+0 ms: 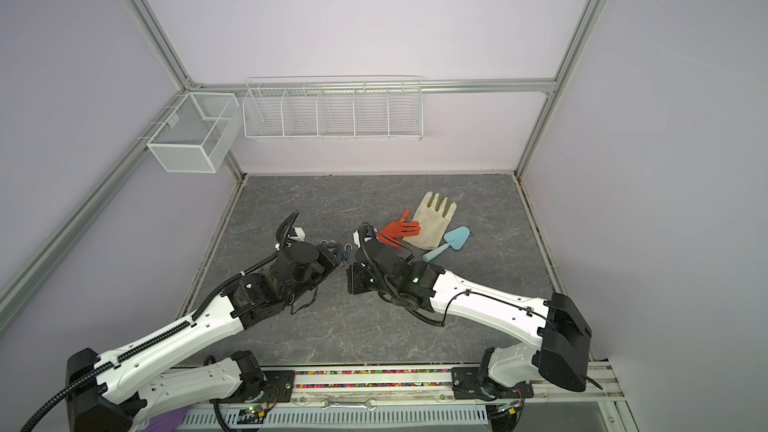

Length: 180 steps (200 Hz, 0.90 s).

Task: Unlock with the key

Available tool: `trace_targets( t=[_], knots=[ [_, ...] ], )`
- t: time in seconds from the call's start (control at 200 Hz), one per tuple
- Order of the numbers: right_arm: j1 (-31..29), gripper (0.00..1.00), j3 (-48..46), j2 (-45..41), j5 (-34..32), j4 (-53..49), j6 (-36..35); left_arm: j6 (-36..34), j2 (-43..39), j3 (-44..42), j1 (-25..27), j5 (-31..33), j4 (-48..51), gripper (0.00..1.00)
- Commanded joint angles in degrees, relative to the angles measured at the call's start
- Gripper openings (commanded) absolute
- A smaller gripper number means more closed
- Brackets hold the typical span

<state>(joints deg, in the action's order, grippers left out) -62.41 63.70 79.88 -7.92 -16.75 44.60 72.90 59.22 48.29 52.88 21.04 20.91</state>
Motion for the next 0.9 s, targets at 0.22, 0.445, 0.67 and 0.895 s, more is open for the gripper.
trace_targets(
  t=[0.22, 0.445, 0.67, 0.895],
  knots=[
    [0.71, 0.07, 1.56, 1.17, 3.0, 6.78, 2.53, 2.66, -0.41, 0.26, 0.99, -3.11, -2.39, 0.0],
    [3.42, 0.06, -2.3, -1.72, 8.62, 16.13, 5.92, 0.45, -0.51, 0.85, 1.35, -3.89, -2.54, 0.0],
    [3.46, 0.06, 0.81, -1.14, 3.71, 10.0, 1.03, -2.33, 0.87, 3.33, 1.42, -7.37, 0.47, 0.0],
    [3.6, 0.06, 1.16, -1.16, 6.41, 13.5, 2.68, -2.15, 1.12, 3.87, 2.84, -7.99, -1.65, 0.0]
  ],
)
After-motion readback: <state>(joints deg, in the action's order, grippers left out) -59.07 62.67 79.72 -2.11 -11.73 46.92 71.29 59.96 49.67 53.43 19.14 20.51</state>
